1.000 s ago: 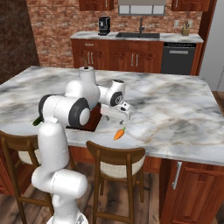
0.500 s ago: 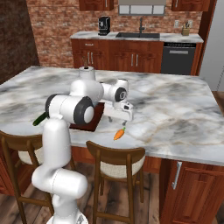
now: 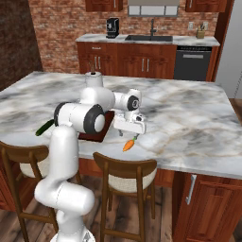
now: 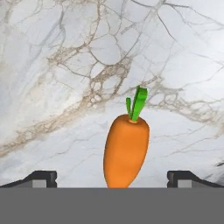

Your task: Place the two vegetables and bowl onto the tray for setting up a vegetable dip station.

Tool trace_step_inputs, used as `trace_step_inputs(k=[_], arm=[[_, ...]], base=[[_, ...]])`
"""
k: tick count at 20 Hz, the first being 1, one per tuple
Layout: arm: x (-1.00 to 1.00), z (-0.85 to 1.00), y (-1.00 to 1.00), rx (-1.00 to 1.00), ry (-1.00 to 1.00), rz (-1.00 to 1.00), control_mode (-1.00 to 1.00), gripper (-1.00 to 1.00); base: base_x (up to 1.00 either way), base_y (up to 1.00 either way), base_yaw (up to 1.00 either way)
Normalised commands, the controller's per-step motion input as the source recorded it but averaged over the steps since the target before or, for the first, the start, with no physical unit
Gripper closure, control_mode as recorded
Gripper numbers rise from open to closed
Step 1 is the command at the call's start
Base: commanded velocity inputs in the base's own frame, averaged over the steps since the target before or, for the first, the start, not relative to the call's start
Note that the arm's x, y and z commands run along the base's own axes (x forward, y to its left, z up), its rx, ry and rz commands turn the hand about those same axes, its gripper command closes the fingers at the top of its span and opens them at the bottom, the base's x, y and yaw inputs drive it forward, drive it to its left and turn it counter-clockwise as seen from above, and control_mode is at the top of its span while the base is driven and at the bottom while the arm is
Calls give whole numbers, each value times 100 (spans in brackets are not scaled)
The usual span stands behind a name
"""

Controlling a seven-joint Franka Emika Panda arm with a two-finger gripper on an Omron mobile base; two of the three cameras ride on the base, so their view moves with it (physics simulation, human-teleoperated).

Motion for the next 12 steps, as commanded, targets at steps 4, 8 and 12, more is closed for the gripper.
trace_step_inputs(k=[4, 8, 12], arm=[[-11, -20, -4, 0, 1, 0, -100, -100], [-12, -9, -2, 0, 0, 0, -100, -100], [-21, -2, 0, 0, 0, 0, -100, -100]], base=[[0, 0, 0], [0, 0, 0], [0, 0, 0]])
